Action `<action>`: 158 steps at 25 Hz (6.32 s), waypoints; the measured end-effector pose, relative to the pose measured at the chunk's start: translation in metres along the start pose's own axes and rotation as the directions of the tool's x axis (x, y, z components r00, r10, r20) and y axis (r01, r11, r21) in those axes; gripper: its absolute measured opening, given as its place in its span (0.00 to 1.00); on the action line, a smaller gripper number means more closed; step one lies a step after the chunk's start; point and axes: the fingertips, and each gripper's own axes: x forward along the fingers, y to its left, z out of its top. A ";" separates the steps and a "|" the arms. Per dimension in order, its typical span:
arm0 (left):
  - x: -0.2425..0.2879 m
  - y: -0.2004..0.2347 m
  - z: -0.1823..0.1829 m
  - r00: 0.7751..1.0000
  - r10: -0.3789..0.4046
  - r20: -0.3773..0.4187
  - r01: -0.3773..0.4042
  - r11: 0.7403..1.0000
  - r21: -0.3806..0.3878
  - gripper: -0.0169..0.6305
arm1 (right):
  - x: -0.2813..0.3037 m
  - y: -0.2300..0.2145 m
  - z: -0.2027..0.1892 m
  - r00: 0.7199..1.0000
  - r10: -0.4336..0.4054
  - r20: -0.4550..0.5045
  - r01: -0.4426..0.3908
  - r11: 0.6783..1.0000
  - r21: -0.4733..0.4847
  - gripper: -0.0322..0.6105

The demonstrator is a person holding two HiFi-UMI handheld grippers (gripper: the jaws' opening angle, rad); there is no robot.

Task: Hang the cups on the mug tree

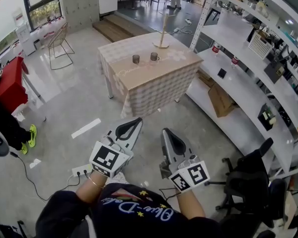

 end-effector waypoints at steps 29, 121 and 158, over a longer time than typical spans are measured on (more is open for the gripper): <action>0.092 0.156 -0.017 0.988 -0.152 0.028 0.154 0.987 -0.051 0.04 | 0.166 -0.061 -0.022 0.989 -0.140 -0.034 0.139 0.990 -0.030 0.06; 0.352 0.237 -0.071 0.990 -0.104 -0.095 0.099 0.994 -0.055 0.04 | 0.294 -0.319 -0.031 0.997 -0.043 -0.061 0.048 0.996 0.079 0.07; 0.419 0.204 -0.075 0.993 -0.046 -0.104 0.042 0.998 -0.040 0.04 | 0.274 -0.393 -0.025 0.995 0.049 -0.085 -0.042 0.995 0.085 0.07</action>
